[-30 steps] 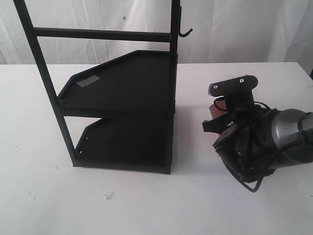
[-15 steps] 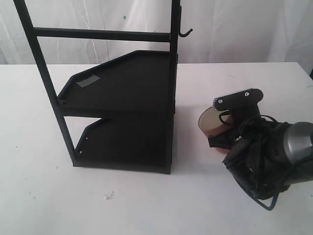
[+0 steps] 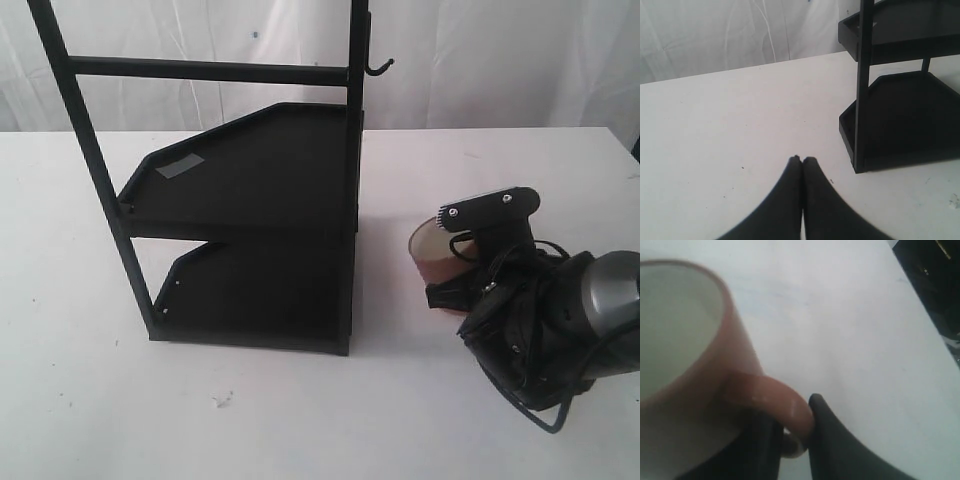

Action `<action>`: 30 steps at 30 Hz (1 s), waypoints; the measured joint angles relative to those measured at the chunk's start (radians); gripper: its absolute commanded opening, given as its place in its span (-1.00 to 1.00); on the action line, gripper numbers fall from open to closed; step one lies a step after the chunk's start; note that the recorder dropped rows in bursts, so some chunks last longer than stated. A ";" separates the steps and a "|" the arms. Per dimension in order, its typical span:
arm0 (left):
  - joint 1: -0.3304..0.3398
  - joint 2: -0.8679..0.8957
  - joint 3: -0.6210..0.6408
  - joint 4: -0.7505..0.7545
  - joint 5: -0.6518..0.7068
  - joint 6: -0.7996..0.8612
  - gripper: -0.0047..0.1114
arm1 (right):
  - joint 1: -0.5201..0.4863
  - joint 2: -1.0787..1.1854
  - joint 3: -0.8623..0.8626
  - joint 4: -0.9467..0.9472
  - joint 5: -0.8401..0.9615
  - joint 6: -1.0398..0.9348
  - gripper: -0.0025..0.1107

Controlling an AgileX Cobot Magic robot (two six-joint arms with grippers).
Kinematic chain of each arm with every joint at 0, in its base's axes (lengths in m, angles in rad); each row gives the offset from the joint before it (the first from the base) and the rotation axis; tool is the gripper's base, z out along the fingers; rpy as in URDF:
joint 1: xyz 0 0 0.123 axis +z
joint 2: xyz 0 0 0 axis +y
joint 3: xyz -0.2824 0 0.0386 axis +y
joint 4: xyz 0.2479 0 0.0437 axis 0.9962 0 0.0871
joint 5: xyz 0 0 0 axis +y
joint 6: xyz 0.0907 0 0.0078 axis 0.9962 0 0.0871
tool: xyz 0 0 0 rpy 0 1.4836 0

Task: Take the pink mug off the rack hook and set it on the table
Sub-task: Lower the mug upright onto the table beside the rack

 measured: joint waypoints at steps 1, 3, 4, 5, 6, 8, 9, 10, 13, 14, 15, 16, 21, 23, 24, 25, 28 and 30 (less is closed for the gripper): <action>0.000 0.000 0.000 0.000 0.000 0.000 -0.92 | 0.000 0.005 0.001 0.004 -0.018 0.000 -0.55; 0.000 0.000 0.000 0.000 0.000 0.000 -0.92 | 0.000 0.012 0.007 0.006 -0.052 0.000 -0.53; 0.000 0.000 0.000 0.000 0.000 0.000 -0.92 | 0.002 0.014 0.008 0.011 -0.067 0.000 -0.52; 0.000 0.000 0.000 0.000 0.000 0.000 -0.92 | 0.002 0.016 0.008 0.013 -0.075 0.000 -0.52; 0.000 0.000 0.000 0.000 0.000 0.000 -0.92 | 0.002 0.016 0.008 0.013 -0.080 0.000 -0.52; 0.000 0.000 0.000 0.000 0.000 0.000 -0.92 | 0.002 0.016 0.008 0.013 -0.086 -0.002 -0.52; 0.000 0.000 0.000 0.000 0.000 0.000 -0.92 | 0.002 0.016 0.008 0.013 -0.091 -0.002 -0.51; 0.000 0.000 0.000 0.000 0.000 0.000 -0.92 | 0.002 0.016 0.008 0.013 -0.096 -0.002 -0.49; 0.000 0.000 0.000 0.000 0.000 0.000 -0.92 | 0.002 0.016 0.008 0.015 -0.098 -0.002 -0.37; 0.000 0.000 0.000 0.000 0.000 0.000 -0.92 | 0.002 0.016 0.008 0.015 -0.102 -0.002 -0.31; 0.000 0.000 0.000 0.000 0.000 0.000 -0.92 | 0.002 0.014 0.008 0.017 -0.105 -0.002 -0.27; 0.000 0.000 0.000 0.000 0.000 0.000 -0.92 | 0.002 0.010 0.008 0.017 -0.109 -0.002 -0.24; 0.000 0.000 0.000 0.000 0.000 0.000 -0.92 | 0.002 -0.045 0.013 0.021 -0.138 -0.012 -0.20; 0.000 0.000 0.000 0.000 0.000 0.000 -0.92 | 0.002 -0.070 0.013 0.021 -0.161 -0.032 -0.20; 0.000 0.000 0.000 0.000 0.000 0.000 -0.92 | 0.002 -0.078 0.013 0.021 -0.171 -0.040 -0.20; 0.000 0.000 0.000 0.000 0.000 0.000 -0.92 | 0.002 -0.086 0.013 0.021 -0.180 -0.047 -0.20; 0.000 0.000 0.000 0.000 0.000 0.000 -0.92 | 0.002 -0.101 0.025 0.021 -0.189 -0.051 -0.20; 0.000 0.000 0.000 0.000 0.000 0.000 -0.92 | 0.002 -0.107 0.044 0.021 -0.189 -0.053 -0.20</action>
